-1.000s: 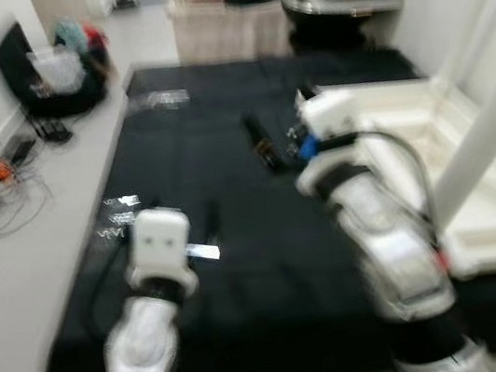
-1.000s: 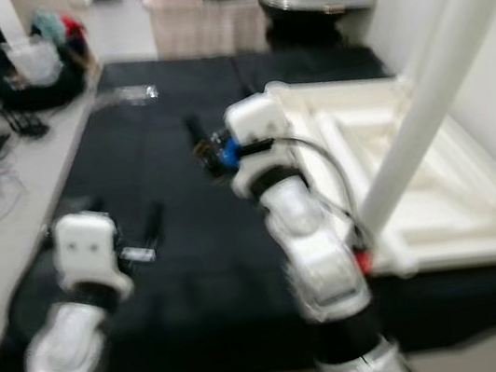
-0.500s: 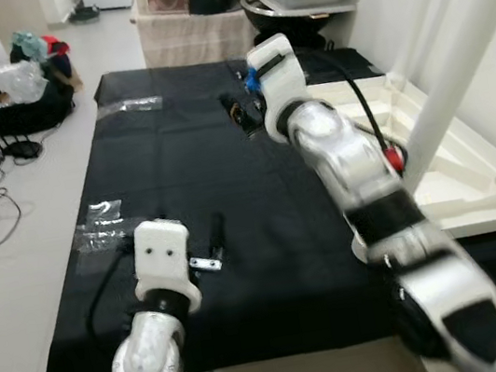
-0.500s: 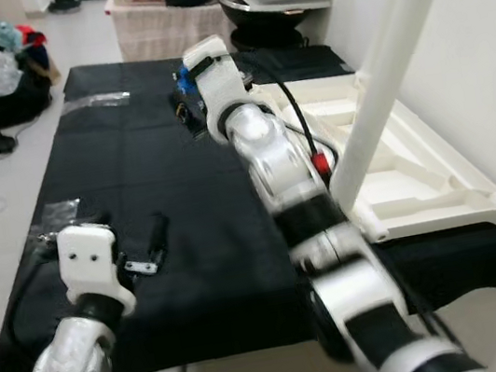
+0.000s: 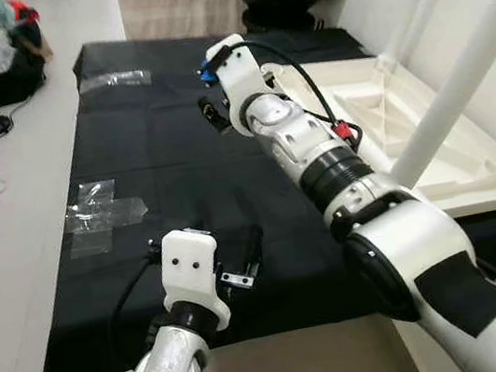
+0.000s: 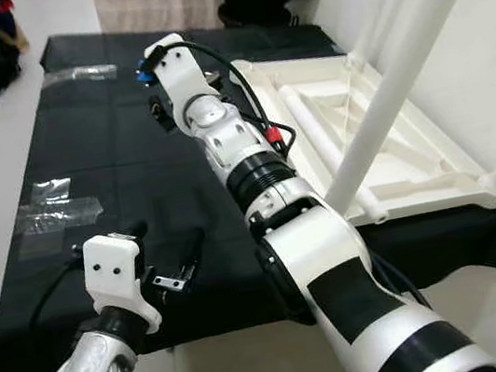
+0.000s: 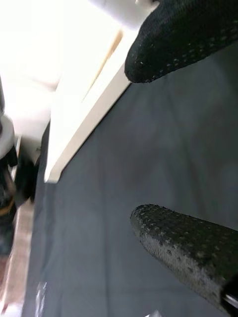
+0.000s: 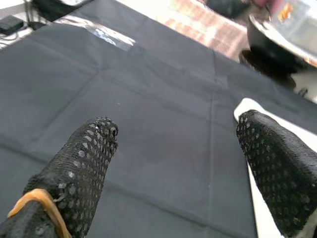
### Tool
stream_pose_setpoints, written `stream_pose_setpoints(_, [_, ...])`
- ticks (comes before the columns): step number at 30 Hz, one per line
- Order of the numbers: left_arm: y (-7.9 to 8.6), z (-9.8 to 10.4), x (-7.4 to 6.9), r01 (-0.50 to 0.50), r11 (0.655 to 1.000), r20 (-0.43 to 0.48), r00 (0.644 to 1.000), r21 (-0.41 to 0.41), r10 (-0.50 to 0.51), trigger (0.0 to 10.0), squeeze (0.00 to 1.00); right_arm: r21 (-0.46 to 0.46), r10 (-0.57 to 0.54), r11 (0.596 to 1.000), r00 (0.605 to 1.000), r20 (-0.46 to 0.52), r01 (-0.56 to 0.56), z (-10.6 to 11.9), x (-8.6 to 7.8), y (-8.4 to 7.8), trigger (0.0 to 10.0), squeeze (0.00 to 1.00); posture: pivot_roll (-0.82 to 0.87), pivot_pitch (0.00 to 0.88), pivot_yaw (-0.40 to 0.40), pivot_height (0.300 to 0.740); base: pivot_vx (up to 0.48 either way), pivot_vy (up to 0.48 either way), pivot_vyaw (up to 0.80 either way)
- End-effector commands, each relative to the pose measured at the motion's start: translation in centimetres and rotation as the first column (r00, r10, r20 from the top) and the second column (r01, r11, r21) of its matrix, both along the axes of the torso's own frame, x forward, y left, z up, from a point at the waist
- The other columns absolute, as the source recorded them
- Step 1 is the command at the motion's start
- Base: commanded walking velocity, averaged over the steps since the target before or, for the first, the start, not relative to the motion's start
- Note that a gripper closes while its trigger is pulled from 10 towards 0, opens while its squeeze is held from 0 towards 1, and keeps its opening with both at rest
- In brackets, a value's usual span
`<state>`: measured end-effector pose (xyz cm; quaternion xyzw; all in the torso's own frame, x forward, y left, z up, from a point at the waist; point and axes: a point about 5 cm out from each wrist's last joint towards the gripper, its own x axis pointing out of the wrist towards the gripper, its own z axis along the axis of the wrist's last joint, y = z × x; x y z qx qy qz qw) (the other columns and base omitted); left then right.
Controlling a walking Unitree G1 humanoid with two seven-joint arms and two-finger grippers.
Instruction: Building children table
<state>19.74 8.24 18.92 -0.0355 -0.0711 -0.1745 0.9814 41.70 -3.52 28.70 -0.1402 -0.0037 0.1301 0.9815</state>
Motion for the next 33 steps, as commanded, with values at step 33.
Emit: stream_pose_setpoints(33, [-1.5, 0.5, -2.4, 0.025, 1.0, -0.082, 0.996, -0.016, -0.026, 10.0, 0.0, 0.095, -0.199, 0.975, 0.98, -0.005, 0.198, 1.5, 0.9, -3.0, 10.0, 0.0, 0.02, 0.336, -0.222, 0.74, 0.0, 0.0, 0.0])
